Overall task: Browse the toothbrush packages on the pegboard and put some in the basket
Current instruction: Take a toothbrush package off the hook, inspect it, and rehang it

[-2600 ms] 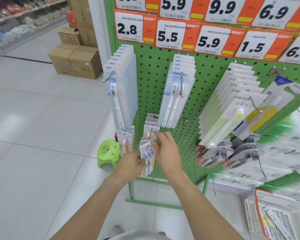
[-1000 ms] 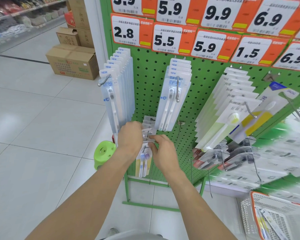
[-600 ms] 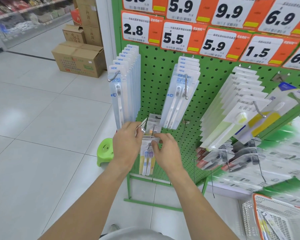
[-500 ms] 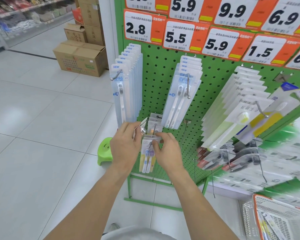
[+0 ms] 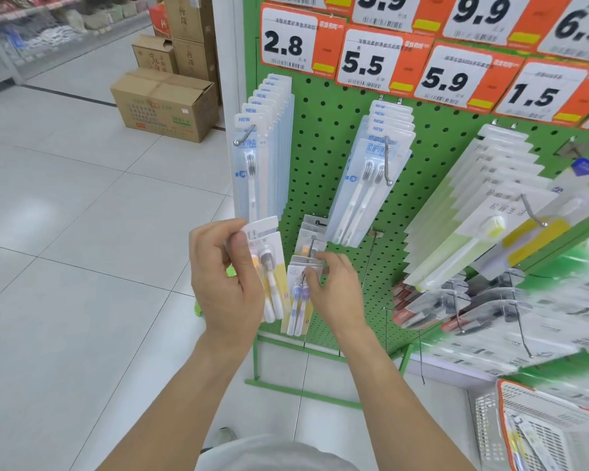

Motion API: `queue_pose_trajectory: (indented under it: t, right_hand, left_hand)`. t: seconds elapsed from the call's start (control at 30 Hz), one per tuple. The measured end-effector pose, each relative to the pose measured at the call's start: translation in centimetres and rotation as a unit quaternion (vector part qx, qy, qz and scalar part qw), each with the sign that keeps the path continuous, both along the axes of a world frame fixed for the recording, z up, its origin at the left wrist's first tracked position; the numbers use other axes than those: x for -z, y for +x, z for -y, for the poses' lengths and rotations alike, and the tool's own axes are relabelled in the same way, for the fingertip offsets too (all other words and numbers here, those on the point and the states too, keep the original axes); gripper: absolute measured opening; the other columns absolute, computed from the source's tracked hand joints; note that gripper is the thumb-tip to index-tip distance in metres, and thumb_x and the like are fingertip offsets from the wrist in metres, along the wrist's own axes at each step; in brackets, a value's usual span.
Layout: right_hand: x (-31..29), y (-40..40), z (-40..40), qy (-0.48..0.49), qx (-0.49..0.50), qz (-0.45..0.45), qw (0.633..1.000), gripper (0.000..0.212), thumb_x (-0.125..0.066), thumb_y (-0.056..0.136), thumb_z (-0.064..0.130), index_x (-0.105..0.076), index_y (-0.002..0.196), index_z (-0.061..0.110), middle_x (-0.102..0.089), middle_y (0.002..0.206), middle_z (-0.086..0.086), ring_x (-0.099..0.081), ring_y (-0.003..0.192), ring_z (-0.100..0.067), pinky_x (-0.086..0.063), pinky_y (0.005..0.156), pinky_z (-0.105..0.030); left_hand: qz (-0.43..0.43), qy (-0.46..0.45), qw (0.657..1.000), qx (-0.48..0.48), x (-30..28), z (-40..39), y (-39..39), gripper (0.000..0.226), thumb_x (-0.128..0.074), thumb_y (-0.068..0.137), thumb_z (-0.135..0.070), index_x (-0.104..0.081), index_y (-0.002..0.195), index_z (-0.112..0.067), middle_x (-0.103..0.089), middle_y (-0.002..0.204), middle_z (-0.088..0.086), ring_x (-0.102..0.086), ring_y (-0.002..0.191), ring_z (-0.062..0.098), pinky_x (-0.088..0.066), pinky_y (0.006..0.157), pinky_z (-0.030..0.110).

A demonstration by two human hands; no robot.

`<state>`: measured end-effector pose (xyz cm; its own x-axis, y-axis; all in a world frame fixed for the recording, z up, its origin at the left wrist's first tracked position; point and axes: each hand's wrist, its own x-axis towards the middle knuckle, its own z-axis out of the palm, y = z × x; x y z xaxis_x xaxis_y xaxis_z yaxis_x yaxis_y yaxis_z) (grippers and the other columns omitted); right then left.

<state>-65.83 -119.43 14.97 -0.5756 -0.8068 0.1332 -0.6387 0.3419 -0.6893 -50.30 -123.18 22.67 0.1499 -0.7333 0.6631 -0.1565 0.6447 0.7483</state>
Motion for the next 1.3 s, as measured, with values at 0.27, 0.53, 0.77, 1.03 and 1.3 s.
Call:
queue_pose_trajectory:
  t: [0.27, 0.53, 0.77, 1.03, 1.3]
  right_hand:
    - [-0.9, -0.7, -0.8, -0.024, -0.003, -0.040, 0.999, 0.039, -0.070, 0.094, 0.027, -0.062, 0.131, 0.019, -0.060, 0.128, 0.003, -0.062, 0.109, -0.014, -0.049, 0.089, -0.029]
    - [-6.9, 1.4, -4.9, -0.157, -0.036, 0.319, 0.934, 0.021, -0.060, 0.101, 0.024, -0.073, 0.098, 0.008, -0.076, 0.086, -0.004, -0.071, 0.068, -0.014, -0.059, 0.060, -0.029]
    - [-5.5, 1.5, -6.5, -0.116, -0.081, 0.351, 0.926, 0.010, -0.073, 0.090, 0.012, -0.072, 0.101, 0.013, -0.071, 0.082, -0.020, -0.066, 0.063, -0.021, -0.051, 0.050, -0.029]
    - [-4.4, 1.0, -7.6, -0.131, -0.017, 0.318, 0.939, 0.015, -0.074, 0.088, 0.027, -0.066, 0.084, 0.015, -0.055, 0.052, 0.006, -0.046, 0.045, -0.011, -0.040, 0.048, -0.025]
    - [-4.1, 0.6, -7.9, -0.137, 0.030, 0.264, 0.954, 0.022, -0.074, 0.084, 0.040, -0.063, 0.081, 0.020, -0.053, 0.053, 0.011, -0.045, 0.048, -0.007, -0.038, 0.052, -0.028]
  left_hand:
    - [-0.042, 0.116, 0.991, 0.053, -1.1, -2.8, 1.0, 0.031, -0.057, 0.101, -0.016, -0.063, 0.100, -0.047, -0.065, 0.100, -0.008, -0.069, 0.074, 0.022, -0.048, 0.061, 0.021]
    - [-0.057, 0.377, 0.892, 0.244, 0.5, -2.0, 0.7, 0.012, -0.062, 0.097, -0.007, -0.071, 0.105, -0.011, -0.078, 0.089, 0.006, -0.074, 0.076, 0.022, -0.059, 0.064, 0.031]
    - [0.006, 0.432, 0.846, 0.311, 2.2, -1.7, 0.0, 0.019, -0.065, 0.097, -0.017, -0.068, 0.115, -0.019, -0.078, 0.087, 0.012, -0.073, 0.076, 0.026, -0.059, 0.074, 0.044]
    - [0.106, 0.430, 0.823, 0.355, 2.6, -2.4, -0.7, 0.017, -0.064, 0.097, -0.029, -0.070, 0.098, -0.013, -0.074, 0.070, 0.012, -0.067, 0.066, 0.024, -0.057, 0.067, 0.056]
    - [0.157, 0.415, 0.808, 0.386, 3.6, -4.4, -0.6, 0.016, -0.050, 0.103, -0.026, -0.063, 0.111, -0.027, -0.077, 0.089, 0.007, -0.070, 0.082, 0.039, -0.059, 0.075, 0.057]
